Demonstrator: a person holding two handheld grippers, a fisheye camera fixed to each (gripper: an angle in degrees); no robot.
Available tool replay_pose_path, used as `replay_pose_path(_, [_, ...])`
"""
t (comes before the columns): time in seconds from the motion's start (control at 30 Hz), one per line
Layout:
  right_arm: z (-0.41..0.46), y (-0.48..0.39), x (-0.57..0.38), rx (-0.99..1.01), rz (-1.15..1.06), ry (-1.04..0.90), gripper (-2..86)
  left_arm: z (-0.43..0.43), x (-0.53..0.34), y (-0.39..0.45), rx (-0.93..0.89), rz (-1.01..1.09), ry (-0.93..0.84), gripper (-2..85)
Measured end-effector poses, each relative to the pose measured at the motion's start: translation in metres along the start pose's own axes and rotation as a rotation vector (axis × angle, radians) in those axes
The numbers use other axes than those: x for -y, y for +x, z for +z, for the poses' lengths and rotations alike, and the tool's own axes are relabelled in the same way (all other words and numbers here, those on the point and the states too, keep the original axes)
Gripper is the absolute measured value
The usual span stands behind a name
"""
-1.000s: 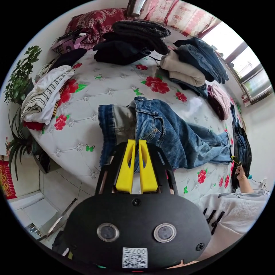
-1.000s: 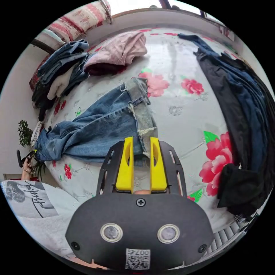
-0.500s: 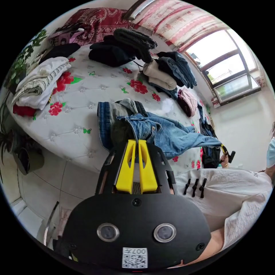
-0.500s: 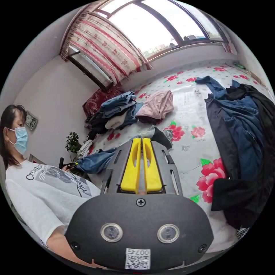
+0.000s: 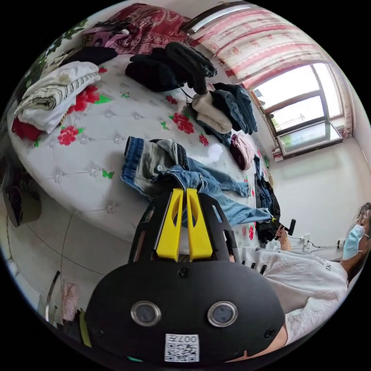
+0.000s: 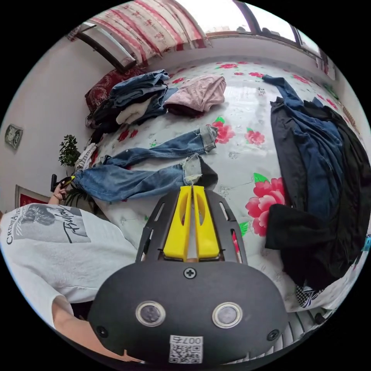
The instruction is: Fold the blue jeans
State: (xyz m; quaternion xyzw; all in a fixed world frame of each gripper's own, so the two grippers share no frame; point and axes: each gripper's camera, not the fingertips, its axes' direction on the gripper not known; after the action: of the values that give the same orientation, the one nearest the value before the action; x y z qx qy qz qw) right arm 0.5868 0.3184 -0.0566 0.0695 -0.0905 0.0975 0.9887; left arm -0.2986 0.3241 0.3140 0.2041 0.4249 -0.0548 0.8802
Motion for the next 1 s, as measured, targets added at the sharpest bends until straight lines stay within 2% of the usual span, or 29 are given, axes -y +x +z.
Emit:
replay_pose_path(0.1, [0.036,0.019,-0.008,0.067,0.061,-0.139,4.7,0.019,-0.005,-0.001,0.073,0.005,-0.097,-0.9])
replay_pose_path(0.23, [0.068,0.038,-0.019,0.050,0.128,-0.129,7.9,0.043,-0.029,-0.025,0.106,-0.079,-0.207,-0.9])
replay_pose_path(0.33, [0.075,0.055,-0.012,-0.030,0.211,-0.060,9.5,0.037,-0.039,-0.037,0.020,-0.153,-0.144,-0.9])
replay_pose_path(0.4, [0.081,0.070,-0.007,-0.011,0.257,-0.013,10.2,0.035,-0.041,-0.042,-0.013,-0.195,-0.119,-0.9])
replay_pose_path(0.5, [0.103,0.093,0.002,0.131,0.329,0.001,9.6,0.040,-0.037,-0.044,-0.022,-0.234,-0.119,-0.9])
replay_pose_path(0.6, [0.116,0.091,0.017,0.192,0.335,-0.044,4.6,0.041,-0.021,-0.041,-0.059,-0.247,-0.085,-0.9])
replay_pose_path(0.67, [0.082,0.082,0.031,0.330,0.297,0.114,1.5,0.033,-0.003,-0.042,-0.143,-0.283,-0.030,-1.0])
replay_pose_path(0.77, [0.013,0.067,0.047,0.524,0.196,0.303,0.3,0.006,0.039,-0.021,-0.243,-0.214,0.063,-1.0])
replay_pose_path(0.87, [-0.067,0.039,0.046,0.520,0.019,0.438,-0.1,-0.034,0.068,0.020,-0.261,-0.049,0.148,-1.0])
replay_pose_path(0.93, [-0.104,0.024,0.033,0.488,-0.084,0.471,-0.1,-0.063,0.065,0.043,-0.255,0.049,0.199,-1.0])
replay_pose_path(1.0, [-0.124,0.010,0.013,0.392,-0.160,0.450,-0.1,-0.073,0.051,0.051,-0.211,0.108,0.176,-1.0])
